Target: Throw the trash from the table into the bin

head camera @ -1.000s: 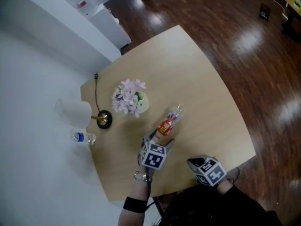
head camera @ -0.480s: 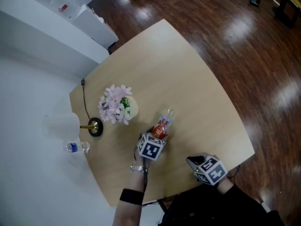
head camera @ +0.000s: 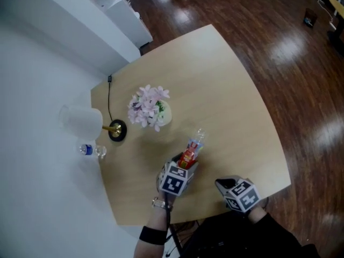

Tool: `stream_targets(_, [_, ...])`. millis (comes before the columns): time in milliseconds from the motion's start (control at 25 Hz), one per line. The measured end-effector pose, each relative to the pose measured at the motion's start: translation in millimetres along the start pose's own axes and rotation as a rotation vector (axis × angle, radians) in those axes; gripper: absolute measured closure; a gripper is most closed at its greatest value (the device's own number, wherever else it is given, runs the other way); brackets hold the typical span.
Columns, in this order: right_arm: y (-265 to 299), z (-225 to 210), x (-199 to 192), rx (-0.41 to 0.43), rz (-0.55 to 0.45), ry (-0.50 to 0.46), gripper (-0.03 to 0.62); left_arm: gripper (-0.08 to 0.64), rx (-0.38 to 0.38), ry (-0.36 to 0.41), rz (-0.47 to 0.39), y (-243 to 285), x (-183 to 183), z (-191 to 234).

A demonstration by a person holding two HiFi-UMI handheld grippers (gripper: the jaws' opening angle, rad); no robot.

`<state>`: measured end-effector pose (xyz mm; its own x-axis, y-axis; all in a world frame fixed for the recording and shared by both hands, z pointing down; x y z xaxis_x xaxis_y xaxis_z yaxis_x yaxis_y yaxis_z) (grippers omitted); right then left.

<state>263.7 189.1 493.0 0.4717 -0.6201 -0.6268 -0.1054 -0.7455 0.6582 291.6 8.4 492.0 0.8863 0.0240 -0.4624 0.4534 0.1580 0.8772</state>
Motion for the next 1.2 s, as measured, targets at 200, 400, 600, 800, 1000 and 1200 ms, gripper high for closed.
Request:
stream_targets(200, [4.2, 29.5, 8.3, 0.041, 0.018, -0.089, 0.588, 0.259, 0.038, -0.131, -0.096, -74.4, -57.6, -18.0])
stream_targets(400, [15.0, 72.2, 11.9, 0.101, 0.057, -0.186, 0.588, 0.259, 0.096, -0.296, -0.123, -131.5, -140.8, -28.7])
stream_targets(600, [36.6, 122.5, 12.6, 0.163, 0.094, -0.285, 0.588, 0.259, 0.165, -0.417, -0.175, -170.5, -202.1, -28.5])
stream_targets(800, [56.0, 170.6, -0.5, 0.235, 0.171, -0.384, 0.588, 0.259, 0.24, -0.573, -0.207, -203.2, -279.4, -35.4])
stream_targets(1000, [80.8, 218.9, -20.5, 0.315, 0.26, -0.5, 0.588, 0.259, 0.302, -0.725, -0.207, -216.8, -364.5, -42.7])
stream_targets(1200, [95.1, 256.6, -38.6, 0.383, 0.364, -0.617, 0.588, 0.259, 0.349, -0.929, -0.208, -213.8, -444.4, -61.4])
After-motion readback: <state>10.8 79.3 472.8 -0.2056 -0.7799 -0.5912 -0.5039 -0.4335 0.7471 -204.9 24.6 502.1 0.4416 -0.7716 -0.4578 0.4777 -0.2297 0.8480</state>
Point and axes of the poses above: the fingertips, and each gripper's own axes: y forward along the fingers, z to its left, x out of its top, the point moved 6 cm from there along -y, backward along the fingers, and after that the axes turned 12 degrees about -y, right-handed, at the moved point
